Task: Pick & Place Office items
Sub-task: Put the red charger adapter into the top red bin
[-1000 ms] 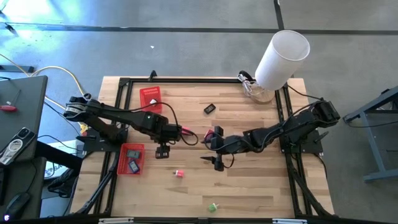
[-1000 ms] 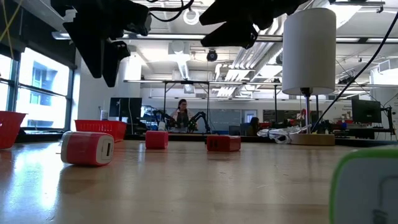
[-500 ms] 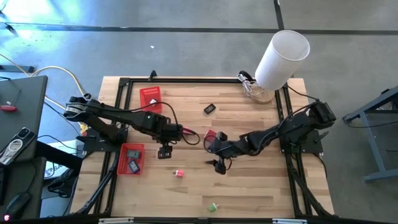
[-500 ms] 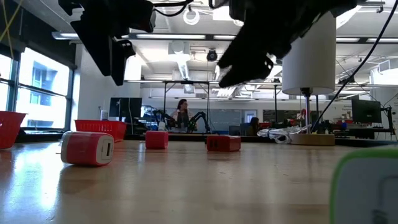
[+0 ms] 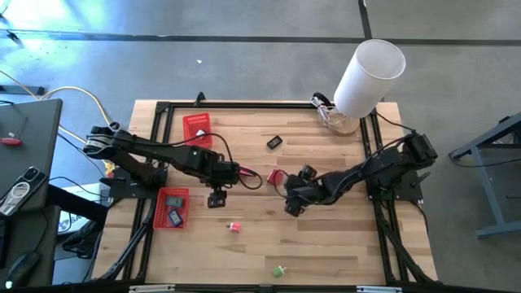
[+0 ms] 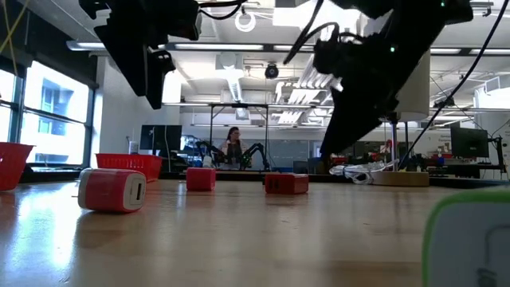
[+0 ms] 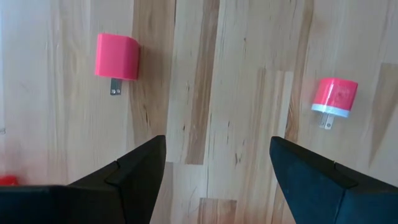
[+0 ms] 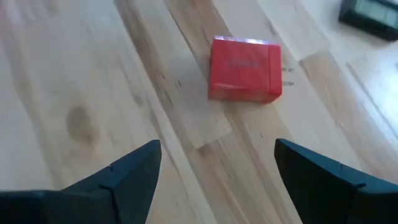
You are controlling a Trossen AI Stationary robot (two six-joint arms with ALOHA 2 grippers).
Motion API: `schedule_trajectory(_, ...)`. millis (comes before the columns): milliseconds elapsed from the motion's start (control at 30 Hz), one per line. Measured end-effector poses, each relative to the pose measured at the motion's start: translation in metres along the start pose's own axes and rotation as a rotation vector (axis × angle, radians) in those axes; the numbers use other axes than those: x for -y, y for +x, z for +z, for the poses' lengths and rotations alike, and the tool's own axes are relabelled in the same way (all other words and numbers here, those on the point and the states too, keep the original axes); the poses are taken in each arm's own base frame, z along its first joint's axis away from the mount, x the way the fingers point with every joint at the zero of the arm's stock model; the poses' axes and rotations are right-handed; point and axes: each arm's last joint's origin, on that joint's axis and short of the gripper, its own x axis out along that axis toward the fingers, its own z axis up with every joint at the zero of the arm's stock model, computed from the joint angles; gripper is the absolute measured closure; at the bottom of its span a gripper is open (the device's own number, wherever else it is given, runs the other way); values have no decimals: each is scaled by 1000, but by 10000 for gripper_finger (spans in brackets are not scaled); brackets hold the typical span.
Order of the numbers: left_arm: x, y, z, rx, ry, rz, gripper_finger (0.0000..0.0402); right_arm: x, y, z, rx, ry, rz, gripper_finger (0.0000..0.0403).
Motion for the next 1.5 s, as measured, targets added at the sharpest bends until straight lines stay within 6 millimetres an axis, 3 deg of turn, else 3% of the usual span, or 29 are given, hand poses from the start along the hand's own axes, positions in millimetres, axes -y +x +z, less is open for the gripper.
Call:
schedule_trajectory(300, 1, 0, 0, -1, 0, -4, 123, -6, 22, -15, -79, -41, -37, 101)
schedule_trajectory(733, 1, 0, 0, -1, 0, -4, 123, -19, 31, -38, -28, -88, -76, 101)
schedule_trajectory(1000, 1, 0, 0, 2, -8, -4, 123, -9, 39, -66, 79, -8, -81, 101)
schedule_trajectory(1500, 1, 0, 0, 7, -12, -3, 123, 16, 50, -97, 287, 103, -13, 101)
